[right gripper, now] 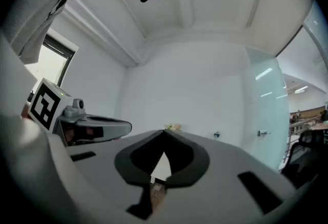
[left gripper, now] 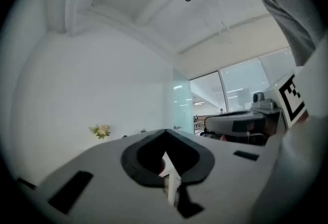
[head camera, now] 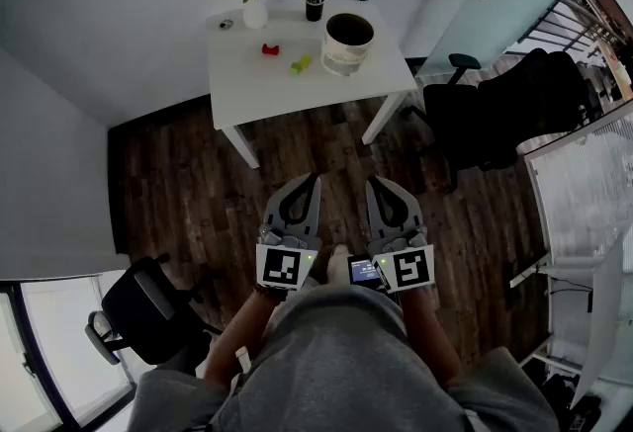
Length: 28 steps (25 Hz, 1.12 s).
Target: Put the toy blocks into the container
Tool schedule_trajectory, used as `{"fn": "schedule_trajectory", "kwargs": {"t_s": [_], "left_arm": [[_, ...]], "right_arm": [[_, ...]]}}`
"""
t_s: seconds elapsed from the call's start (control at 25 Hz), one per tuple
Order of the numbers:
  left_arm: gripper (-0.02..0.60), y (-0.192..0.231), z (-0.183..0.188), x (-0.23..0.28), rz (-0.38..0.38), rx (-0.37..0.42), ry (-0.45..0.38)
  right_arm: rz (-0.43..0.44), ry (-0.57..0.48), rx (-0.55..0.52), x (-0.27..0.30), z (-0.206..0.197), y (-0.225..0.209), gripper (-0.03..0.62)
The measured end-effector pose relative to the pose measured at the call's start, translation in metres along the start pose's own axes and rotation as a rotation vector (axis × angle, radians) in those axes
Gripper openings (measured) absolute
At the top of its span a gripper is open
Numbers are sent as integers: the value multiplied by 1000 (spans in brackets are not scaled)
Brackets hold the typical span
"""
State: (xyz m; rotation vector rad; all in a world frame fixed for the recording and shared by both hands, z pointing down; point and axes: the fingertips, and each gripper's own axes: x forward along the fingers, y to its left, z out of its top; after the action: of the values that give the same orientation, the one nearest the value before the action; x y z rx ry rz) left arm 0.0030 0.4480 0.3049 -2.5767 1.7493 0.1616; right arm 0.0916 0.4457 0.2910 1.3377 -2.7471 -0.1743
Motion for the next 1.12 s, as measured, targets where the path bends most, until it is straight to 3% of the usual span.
{"fn": "schedule_trajectory", "kwargs": {"t_s": [0.28, 0.48, 0.88, 1.12], "left_arm": [[6, 16, -20, -2, 1, -10, 13], [6, 28, -38, 24, 4, 16, 64], [6, 52, -45, 142, 19, 93, 109], [6, 50, -53, 206, 30, 132, 144]], "right_arm": [[10, 83, 4, 1, -31, 9, 5], [8, 106, 35, 29, -48, -12, 5], [28, 56, 84, 117, -58, -108, 5], [16, 86, 127, 152, -77, -184, 5]]}}
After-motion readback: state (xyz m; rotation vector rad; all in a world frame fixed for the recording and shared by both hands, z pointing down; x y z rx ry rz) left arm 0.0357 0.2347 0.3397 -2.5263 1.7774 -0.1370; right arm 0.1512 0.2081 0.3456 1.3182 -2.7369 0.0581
